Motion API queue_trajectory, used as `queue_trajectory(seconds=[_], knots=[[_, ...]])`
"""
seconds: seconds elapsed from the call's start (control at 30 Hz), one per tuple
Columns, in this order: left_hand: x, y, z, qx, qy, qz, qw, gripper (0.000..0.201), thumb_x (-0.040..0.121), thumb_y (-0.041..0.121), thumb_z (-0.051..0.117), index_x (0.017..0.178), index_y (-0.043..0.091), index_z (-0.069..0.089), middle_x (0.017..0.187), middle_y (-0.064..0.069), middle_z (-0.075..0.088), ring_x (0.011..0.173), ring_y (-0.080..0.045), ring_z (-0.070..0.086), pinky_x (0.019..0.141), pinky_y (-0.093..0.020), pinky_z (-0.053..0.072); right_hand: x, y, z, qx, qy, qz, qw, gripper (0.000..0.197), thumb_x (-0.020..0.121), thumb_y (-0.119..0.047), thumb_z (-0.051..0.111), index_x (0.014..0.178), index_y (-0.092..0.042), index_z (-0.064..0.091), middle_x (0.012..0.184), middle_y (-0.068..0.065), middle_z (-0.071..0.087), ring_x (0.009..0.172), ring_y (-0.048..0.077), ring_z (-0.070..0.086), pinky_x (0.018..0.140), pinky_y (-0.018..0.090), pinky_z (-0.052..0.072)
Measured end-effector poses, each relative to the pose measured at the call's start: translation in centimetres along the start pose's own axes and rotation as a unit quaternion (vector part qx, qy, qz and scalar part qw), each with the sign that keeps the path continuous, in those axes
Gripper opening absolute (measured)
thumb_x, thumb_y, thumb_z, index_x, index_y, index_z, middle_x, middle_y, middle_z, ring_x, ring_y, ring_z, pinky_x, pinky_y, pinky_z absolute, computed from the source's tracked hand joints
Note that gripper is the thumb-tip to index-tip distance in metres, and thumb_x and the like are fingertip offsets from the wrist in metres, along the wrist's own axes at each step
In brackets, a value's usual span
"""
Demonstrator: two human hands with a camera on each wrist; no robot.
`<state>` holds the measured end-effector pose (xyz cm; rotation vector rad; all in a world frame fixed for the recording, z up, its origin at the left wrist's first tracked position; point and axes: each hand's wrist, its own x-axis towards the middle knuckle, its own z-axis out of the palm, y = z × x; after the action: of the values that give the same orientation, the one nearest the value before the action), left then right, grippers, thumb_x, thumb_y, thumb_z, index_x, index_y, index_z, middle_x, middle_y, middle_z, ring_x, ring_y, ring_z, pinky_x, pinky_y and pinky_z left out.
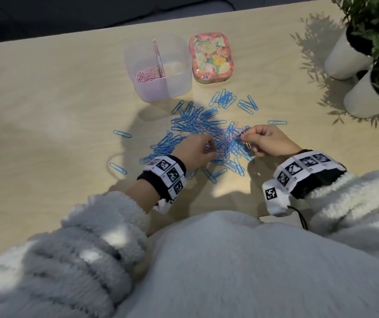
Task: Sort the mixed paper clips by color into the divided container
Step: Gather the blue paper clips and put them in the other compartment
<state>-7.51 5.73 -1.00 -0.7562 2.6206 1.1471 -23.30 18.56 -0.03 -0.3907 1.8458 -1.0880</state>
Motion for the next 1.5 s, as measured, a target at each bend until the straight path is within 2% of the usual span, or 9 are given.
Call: queue_trajectory(seconds=[0.1,0.37,0.5,0.7,0.87,1.0,1.17,1.33,1.5], knots=[[0.0,-0.5,0.3,0.089,0.032,0.012,0.995,0.021,0.086,0.031,0.059,0.099,0.015,0.056,0.101,-0.006,0.064,0.093,-0.024,0.058,0.074,-0.031,0.041,0.1,0.2,-0.4,0.129,-0.018,0.053,0.990,0.021,0.090,0.002,0.049,0.070,-0.005,0.052,0.045,0.000,0.061,0.030,0.007,0.039,0.032,0.009,0.021],[-0.7,-0.8,-0.8,0.115,0.081,0.026,0.990,0.017,0.087,0.024,0.055,0.102,0.014,0.057,0.106,-0.007,0.064,0.099,-0.027,0.058,0.076,-0.032,0.042,-0.8,-0.2,0.2,0.192,-0.038,0.126,0.973,0.031,0.091,-0.013,0.031,0.066,-0.009,0.049,0.044,0.001,0.053,0.036,0.014,0.051,0.033,0.014,0.031],[0.2,1.0,0.7,0.128,0.046,0.038,0.990,0.016,0.088,0.026,0.055,0.099,0.015,0.060,0.106,-0.007,0.061,0.101,-0.027,0.057,0.079,-0.036,0.044,-0.6,0.3,1.7,-0.026,0.000,0.033,0.999,0.049,0.090,-0.032,0.055,0.047,-0.015,0.039,0.037,-0.002,0.040,0.038,0.015,0.036,0.038,0.020,0.025],[0.6,1.0,0.9,0.136,0.031,0.026,0.990,0.016,0.089,0.023,0.054,0.097,0.010,0.057,0.106,-0.010,0.059,0.099,-0.027,0.056,0.076,-0.035,0.041,0.0,1.2,3.6,-0.378,0.035,-0.067,0.923,0.032,0.077,-0.039,0.067,0.059,-0.016,0.053,0.066,0.004,0.059,0.069,0.024,0.056,0.063,0.031,0.041],[-0.6,-0.6,-0.3,0.094,0.061,0.010,0.994,0.012,0.090,0.021,0.053,0.091,0.011,0.058,0.092,-0.004,0.056,0.086,-0.022,0.052,0.073,-0.032,0.040,0.6,0.4,3.1,-0.361,0.062,-0.045,0.930,0.025,0.080,-0.020,0.059,0.056,-0.014,0.053,0.067,0.009,0.060,0.076,0.033,0.062,0.064,0.032,0.043],[-1.9,-2.1,-1.6,-0.029,0.063,-0.042,0.997,0.013,0.092,0.021,0.050,0.084,0.011,0.052,0.069,0.005,0.044,0.071,-0.017,0.043,0.056,-0.023,0.032,0.3,-0.4,1.8,-0.376,0.111,-0.073,0.917,0.031,0.081,-0.032,0.063,0.056,-0.018,0.050,0.066,0.004,0.056,0.071,0.028,0.055,0.063,0.028,0.035],[-2.3,-3.2,-2.4,-0.070,0.057,-0.072,0.993,0.019,0.092,0.021,0.053,0.091,0.004,0.059,0.083,-0.005,0.054,0.077,-0.018,0.047,0.062,-0.026,0.033,-0.2,-0.7,4.5,-0.424,0.003,-0.173,0.889,0.012,0.082,-0.028,0.063,0.085,-0.019,0.069,0.084,0.002,0.065,0.088,0.024,0.059,0.070,0.031,0.041],[-1.9,-3.8,-3.7,-0.127,0.100,-0.075,0.984,0.011,0.089,0.018,0.057,0.079,0.012,0.057,0.080,-0.005,0.059,0.076,-0.018,0.050,0.069,-0.026,0.036,1.0,-0.5,5.4,-0.473,0.018,-0.147,0.869,0.006,0.077,-0.023,0.064,0.076,-0.017,0.064,0.084,0.004,0.068,0.084,0.027,0.062,0.064,0.028,0.035],[-0.7,-3.1,-7.7,-0.151,0.194,-0.076,0.966,0.006,0.089,0.013,0.055,0.090,0.012,0.061,0.077,0.002,0.062,0.078,-0.014,0.054,0.063,-0.015,0.036,1.3,-0.4,4.7,-0.466,0.005,-0.178,0.867,0.009,0.078,-0.013,0.052,0.075,-0.013,0.061,0.081,0.007,0.067,0.082,0.031,0.061,0.063,0.033,0.043]])
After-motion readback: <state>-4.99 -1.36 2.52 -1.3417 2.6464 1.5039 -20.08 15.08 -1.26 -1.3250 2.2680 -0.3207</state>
